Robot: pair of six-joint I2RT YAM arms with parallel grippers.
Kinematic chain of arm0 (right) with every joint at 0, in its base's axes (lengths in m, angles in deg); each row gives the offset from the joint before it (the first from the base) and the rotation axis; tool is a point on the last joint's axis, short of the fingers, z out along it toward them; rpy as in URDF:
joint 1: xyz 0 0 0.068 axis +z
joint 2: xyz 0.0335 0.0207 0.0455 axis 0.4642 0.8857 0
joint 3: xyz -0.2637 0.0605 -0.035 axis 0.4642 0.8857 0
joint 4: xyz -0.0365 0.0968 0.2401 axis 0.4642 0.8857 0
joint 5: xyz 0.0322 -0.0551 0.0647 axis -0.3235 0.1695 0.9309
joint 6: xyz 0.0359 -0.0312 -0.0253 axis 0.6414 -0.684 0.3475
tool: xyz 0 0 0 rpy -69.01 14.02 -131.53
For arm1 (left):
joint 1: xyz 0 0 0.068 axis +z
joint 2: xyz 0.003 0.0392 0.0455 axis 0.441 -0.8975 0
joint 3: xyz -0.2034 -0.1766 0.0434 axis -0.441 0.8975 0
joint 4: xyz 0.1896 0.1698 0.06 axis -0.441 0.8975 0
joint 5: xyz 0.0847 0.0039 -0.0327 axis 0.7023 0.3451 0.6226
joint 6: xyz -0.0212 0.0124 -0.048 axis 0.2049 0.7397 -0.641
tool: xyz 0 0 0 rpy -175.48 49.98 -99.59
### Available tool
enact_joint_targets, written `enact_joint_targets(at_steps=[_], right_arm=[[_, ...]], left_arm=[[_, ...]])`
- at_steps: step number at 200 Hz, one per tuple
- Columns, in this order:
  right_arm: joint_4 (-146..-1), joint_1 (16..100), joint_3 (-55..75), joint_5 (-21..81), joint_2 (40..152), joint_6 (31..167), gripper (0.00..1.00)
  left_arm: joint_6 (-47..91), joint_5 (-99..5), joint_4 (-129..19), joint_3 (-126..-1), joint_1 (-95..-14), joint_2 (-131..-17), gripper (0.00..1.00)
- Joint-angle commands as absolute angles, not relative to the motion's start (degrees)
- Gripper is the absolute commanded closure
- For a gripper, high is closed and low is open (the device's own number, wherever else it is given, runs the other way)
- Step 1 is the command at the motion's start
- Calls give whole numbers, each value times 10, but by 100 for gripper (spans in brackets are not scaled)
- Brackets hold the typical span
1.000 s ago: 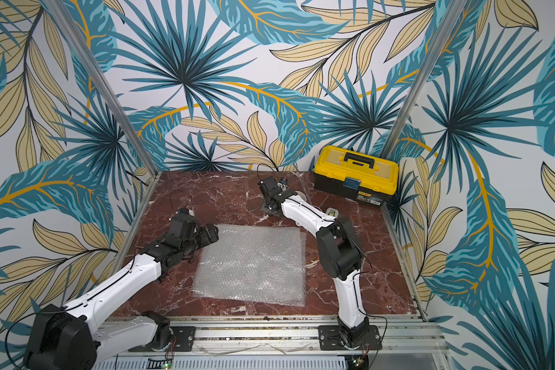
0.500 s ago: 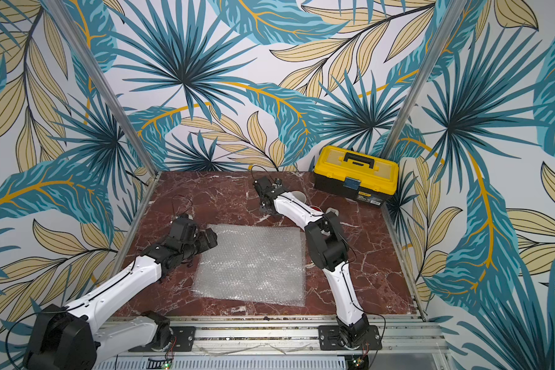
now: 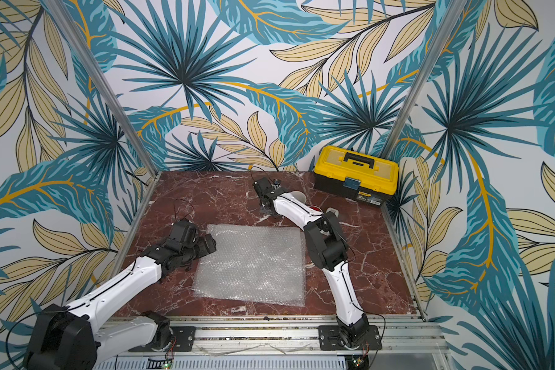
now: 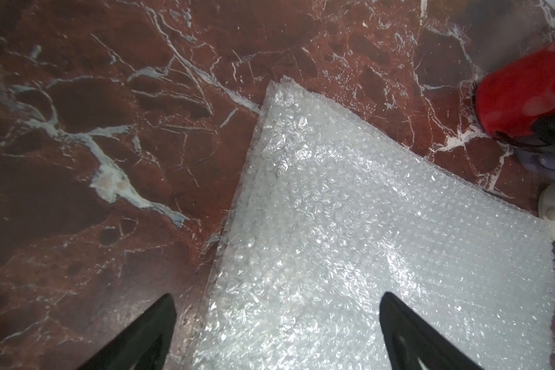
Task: Wrap mugs in bubble wrap
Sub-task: Pick up the mug from the center of the board.
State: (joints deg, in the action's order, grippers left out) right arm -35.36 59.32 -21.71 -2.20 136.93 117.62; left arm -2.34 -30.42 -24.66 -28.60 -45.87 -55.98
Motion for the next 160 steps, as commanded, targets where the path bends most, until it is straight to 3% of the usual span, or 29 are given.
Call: enact_joint_targets(at_steps=[1, 14, 90, 160], right_arm=[[-364, 596, -198, -26, 1341, 1164, 95], [-365, 596, -190, -21, 1325, 1157, 100], [-348, 631, -76, -33, 1159, 1172, 100], [-268, 798, 65, -81, 1017, 1343, 100]], left_arm=[[-26, -312, -223, -265, -454, -546, 0], [-29, -313, -223, -256, -454, -538, 0], [-39, -339, -224, -213, -453, -492, 0], [-12, -374, -260, -216, -451, -471, 0]])
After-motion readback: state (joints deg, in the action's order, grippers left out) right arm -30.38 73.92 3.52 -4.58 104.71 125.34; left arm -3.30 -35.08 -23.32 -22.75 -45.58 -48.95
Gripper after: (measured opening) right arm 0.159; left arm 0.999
